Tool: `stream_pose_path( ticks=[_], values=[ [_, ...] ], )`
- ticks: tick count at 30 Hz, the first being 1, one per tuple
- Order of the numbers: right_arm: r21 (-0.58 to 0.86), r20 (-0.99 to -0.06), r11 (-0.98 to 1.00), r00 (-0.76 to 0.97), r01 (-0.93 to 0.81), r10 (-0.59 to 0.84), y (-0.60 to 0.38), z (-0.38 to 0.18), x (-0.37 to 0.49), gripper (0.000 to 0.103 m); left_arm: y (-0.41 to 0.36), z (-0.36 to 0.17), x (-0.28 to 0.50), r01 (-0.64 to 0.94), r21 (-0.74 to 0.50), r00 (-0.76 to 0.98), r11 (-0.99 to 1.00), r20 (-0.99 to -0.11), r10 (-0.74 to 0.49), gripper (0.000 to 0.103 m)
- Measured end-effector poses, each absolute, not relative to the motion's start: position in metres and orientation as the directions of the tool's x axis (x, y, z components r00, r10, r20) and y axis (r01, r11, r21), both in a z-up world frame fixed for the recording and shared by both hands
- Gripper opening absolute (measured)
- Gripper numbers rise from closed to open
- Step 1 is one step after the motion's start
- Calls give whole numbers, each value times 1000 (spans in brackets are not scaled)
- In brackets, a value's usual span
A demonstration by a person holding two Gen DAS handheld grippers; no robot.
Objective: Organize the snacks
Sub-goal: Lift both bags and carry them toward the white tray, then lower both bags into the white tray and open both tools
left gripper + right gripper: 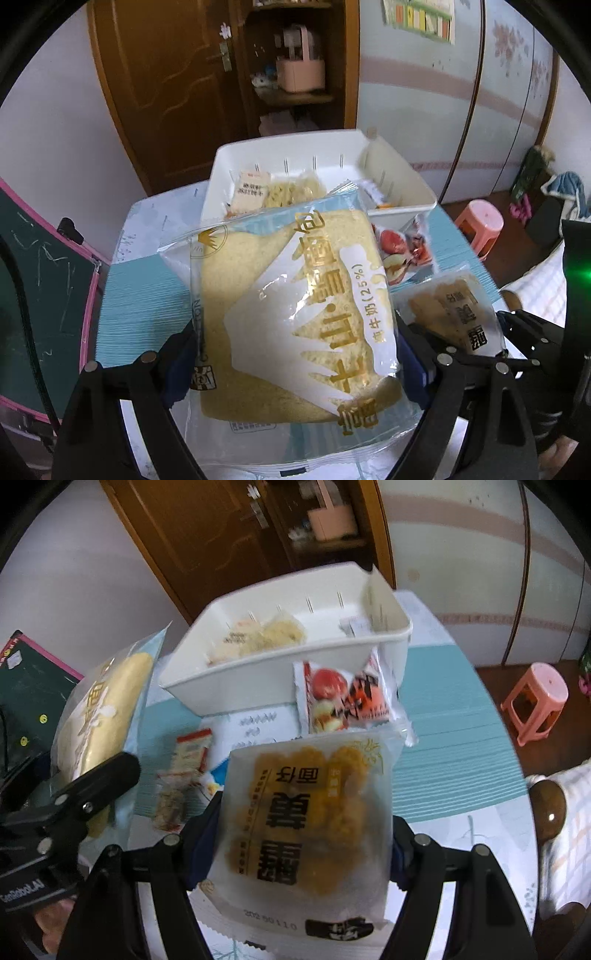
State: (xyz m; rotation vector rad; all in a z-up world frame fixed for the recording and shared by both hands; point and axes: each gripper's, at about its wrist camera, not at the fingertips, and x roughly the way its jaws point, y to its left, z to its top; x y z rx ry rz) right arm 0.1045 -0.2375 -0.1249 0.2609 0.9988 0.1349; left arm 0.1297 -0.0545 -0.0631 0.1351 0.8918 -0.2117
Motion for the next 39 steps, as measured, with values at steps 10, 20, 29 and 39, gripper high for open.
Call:
stream_pose_path(
  ticks=[10, 20, 29, 39],
  values=[
    [273, -729, 961, 642, -45, 237, -228, -65, 91, 73, -33, 2, 109, 226, 22, 710, 974, -689, -149, 89],
    [238, -629, 969, 750, -64, 204, -230, -3, 114, 73, -35, 65, 126, 226, 78, 806, 971, -575, -142, 89],
    [191, -552, 981, 821, -44, 145, -232, 38, 167, 73, -37, 88, 192, 193, 88, 833, 977, -541, -116, 90],
    [225, -567, 974, 816, 21, 113, -252, 30, 237, 73, -47, 52, 280, 188, 40, 773, 981, -622, -123, 90]
  ],
)
